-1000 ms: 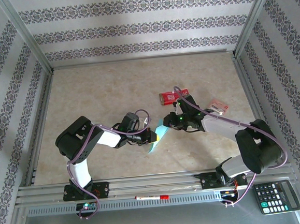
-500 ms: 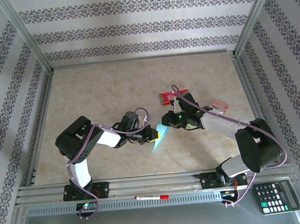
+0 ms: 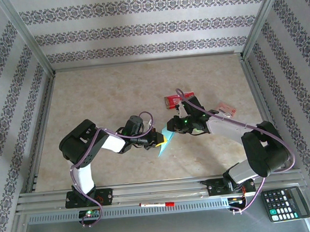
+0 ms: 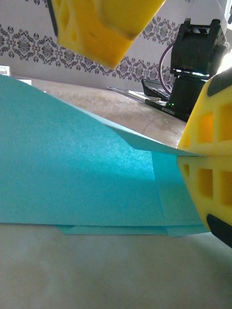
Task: Fold a paper plane with a square sheet of paper (pick it up from the middle)
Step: Fold the wing for the fifth time at the center of the table.
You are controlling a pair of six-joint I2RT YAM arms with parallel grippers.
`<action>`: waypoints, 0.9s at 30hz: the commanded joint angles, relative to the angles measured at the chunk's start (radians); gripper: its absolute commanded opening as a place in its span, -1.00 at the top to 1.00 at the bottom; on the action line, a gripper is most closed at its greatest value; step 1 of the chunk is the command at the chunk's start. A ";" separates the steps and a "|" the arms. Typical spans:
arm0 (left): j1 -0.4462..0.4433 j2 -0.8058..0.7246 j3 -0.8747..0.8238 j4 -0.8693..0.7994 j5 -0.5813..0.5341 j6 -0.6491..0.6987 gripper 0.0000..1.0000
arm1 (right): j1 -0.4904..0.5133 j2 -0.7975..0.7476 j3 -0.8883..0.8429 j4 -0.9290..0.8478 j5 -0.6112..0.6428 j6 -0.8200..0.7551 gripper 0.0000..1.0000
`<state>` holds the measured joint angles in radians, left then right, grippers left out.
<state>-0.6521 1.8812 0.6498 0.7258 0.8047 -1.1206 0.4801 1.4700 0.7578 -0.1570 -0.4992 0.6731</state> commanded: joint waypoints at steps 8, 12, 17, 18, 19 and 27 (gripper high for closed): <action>0.021 0.053 -0.025 0.122 -0.002 -0.102 1.00 | 0.012 0.043 0.037 -0.009 -0.016 -0.030 0.58; 0.028 0.076 -0.036 0.173 0.005 -0.137 1.00 | 0.023 0.062 0.046 -0.004 -0.014 -0.029 0.59; 0.037 0.083 -0.047 0.186 0.006 -0.142 1.00 | 0.031 0.088 0.058 0.001 -0.013 -0.037 0.61; 0.038 0.085 -0.047 0.186 0.006 -0.142 1.00 | 0.034 0.095 0.060 0.003 -0.013 -0.039 0.61; 0.039 0.084 -0.047 0.186 0.008 -0.143 1.00 | 0.036 0.100 0.064 0.002 -0.013 -0.041 0.61; 0.045 0.091 -0.052 0.193 0.014 -0.150 1.00 | 0.053 0.158 0.093 0.004 -0.013 -0.058 0.63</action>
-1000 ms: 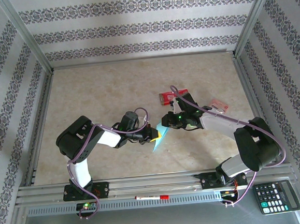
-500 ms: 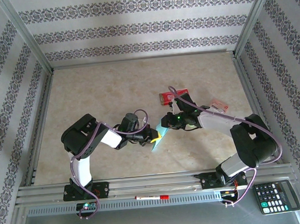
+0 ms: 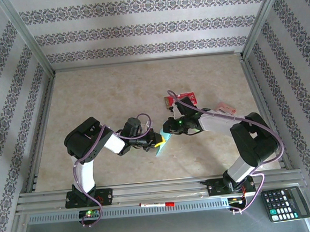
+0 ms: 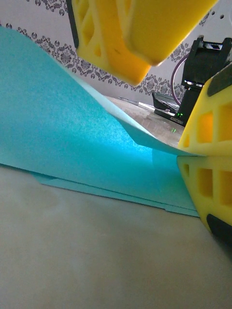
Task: Fold a paper plane with a square sheet of paper (pick it up from the middle)
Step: Fold the wing for the fifth time at the center of the table.
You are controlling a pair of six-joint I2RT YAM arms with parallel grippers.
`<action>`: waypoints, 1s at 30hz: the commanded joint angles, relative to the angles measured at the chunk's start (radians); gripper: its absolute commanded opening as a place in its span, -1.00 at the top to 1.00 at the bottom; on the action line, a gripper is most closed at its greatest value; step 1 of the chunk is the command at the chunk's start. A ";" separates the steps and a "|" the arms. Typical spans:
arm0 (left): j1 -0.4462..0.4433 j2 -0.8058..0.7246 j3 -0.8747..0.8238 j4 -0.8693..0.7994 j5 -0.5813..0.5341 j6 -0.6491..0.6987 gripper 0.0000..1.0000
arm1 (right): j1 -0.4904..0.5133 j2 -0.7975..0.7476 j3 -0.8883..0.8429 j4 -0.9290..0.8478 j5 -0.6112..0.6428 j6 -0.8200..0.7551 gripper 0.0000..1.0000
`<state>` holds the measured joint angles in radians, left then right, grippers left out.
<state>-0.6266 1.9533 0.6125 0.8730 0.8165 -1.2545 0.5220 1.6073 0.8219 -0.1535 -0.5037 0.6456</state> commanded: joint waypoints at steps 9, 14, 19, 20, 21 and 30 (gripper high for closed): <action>0.019 0.029 -0.021 0.051 0.001 -0.022 1.00 | 0.008 0.076 0.031 0.002 0.024 -0.043 0.65; 0.019 0.036 -0.019 0.043 0.000 -0.024 1.00 | 0.003 0.081 0.025 -0.001 0.044 -0.045 0.66; 0.019 0.036 -0.016 0.039 0.000 -0.024 1.00 | -0.003 0.087 0.020 -0.008 0.063 -0.050 0.67; 0.019 0.036 -0.015 0.037 0.000 -0.022 1.00 | -0.004 0.088 0.019 -0.010 0.064 -0.050 0.68; 0.019 0.038 -0.014 0.037 0.002 -0.022 1.00 | -0.004 0.090 0.020 -0.011 0.066 -0.051 0.68; 0.021 0.042 -0.013 0.028 0.000 -0.019 0.92 | -0.008 0.106 0.020 -0.024 0.088 -0.058 0.69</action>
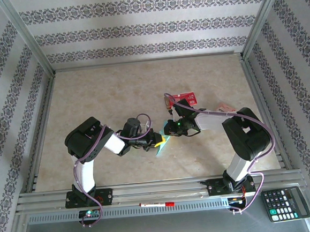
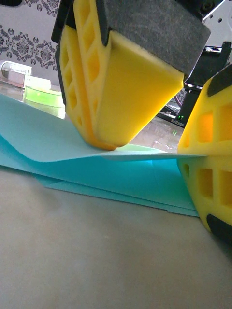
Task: Fold a paper plane with a square sheet of paper (pick it up from the middle)
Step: Fold the wing for the fifth time at the center of the table.
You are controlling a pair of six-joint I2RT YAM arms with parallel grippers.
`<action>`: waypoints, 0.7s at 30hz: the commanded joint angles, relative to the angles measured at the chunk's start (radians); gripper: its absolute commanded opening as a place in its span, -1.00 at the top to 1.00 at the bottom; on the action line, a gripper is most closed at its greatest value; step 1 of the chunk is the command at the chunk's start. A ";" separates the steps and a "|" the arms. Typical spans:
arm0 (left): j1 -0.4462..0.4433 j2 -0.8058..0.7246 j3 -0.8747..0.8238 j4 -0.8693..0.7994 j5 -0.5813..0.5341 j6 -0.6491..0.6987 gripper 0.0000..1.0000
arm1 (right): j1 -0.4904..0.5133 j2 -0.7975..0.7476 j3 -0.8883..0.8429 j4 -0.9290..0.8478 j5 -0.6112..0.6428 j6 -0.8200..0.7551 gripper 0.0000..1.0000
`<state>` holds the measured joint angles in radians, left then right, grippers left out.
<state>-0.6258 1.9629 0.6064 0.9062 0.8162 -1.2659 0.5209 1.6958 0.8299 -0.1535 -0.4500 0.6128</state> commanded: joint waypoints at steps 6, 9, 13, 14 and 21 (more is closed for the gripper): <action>0.021 0.025 -0.008 -0.019 0.002 0.000 0.86 | -0.012 0.022 0.014 -0.024 0.039 -0.024 0.70; 0.021 0.019 -0.006 -0.036 0.004 0.008 0.81 | -0.013 0.027 0.017 -0.023 0.037 -0.022 0.70; 0.021 0.002 -0.002 -0.062 0.005 0.024 0.72 | -0.014 0.030 0.021 -0.023 0.037 -0.020 0.70; 0.022 -0.003 -0.002 -0.071 0.004 0.028 0.69 | -0.015 0.032 0.023 -0.023 0.037 -0.018 0.70; 0.023 -0.053 0.003 -0.148 -0.002 0.074 0.51 | -0.018 0.039 0.027 -0.024 0.032 -0.013 0.70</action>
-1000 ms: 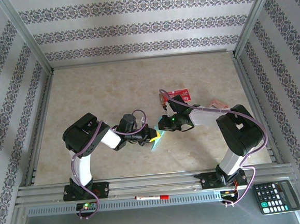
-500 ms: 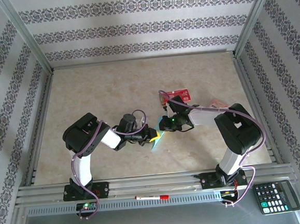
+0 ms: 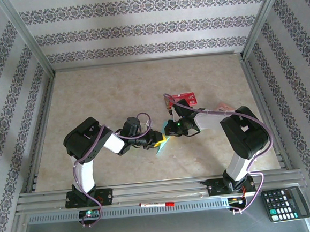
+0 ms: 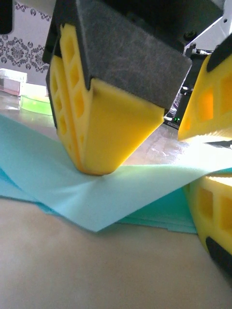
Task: Fold a paper plane with a square sheet of paper (pick it up from the middle)
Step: Fold the wing for the fifth time at the center of the table.
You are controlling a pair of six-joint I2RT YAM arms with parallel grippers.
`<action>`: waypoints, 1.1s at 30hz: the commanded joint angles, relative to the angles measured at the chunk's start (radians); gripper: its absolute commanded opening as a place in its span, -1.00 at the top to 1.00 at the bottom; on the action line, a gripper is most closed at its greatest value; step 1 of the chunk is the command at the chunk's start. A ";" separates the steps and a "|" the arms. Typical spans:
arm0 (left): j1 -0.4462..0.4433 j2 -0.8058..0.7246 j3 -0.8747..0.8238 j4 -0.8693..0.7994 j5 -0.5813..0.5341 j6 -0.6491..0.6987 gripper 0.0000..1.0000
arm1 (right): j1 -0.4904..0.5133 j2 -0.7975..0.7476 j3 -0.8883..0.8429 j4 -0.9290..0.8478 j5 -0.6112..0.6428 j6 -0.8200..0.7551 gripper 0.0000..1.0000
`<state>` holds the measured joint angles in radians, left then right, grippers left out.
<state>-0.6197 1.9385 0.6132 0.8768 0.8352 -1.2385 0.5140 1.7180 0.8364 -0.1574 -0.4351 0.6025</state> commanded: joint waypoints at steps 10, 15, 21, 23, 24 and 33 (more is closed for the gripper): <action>0.020 -0.169 -0.021 -0.362 -0.079 0.204 0.23 | -0.014 0.026 0.024 -0.019 0.011 0.000 0.70; -0.001 -0.230 -0.007 -0.537 -0.124 0.314 0.13 | -0.016 0.017 0.020 -0.019 0.012 0.002 0.70; -0.038 -0.236 0.051 -0.659 -0.142 0.394 0.07 | -0.016 0.009 0.012 -0.009 0.007 0.010 0.70; -0.044 -0.223 0.065 -0.666 -0.135 0.397 0.07 | -0.018 0.007 0.011 -0.008 0.008 0.012 0.70; -0.047 -0.214 0.071 -0.667 -0.129 0.397 0.07 | -0.017 0.005 0.010 -0.008 0.007 0.013 0.69; -0.049 -0.171 0.110 -0.684 -0.120 0.395 0.37 | -0.022 -0.012 0.001 -0.002 0.004 0.014 0.69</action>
<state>-0.6533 1.7397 0.7078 0.2340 0.7090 -0.8661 0.5056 1.7233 0.8440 -0.1558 -0.4351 0.6064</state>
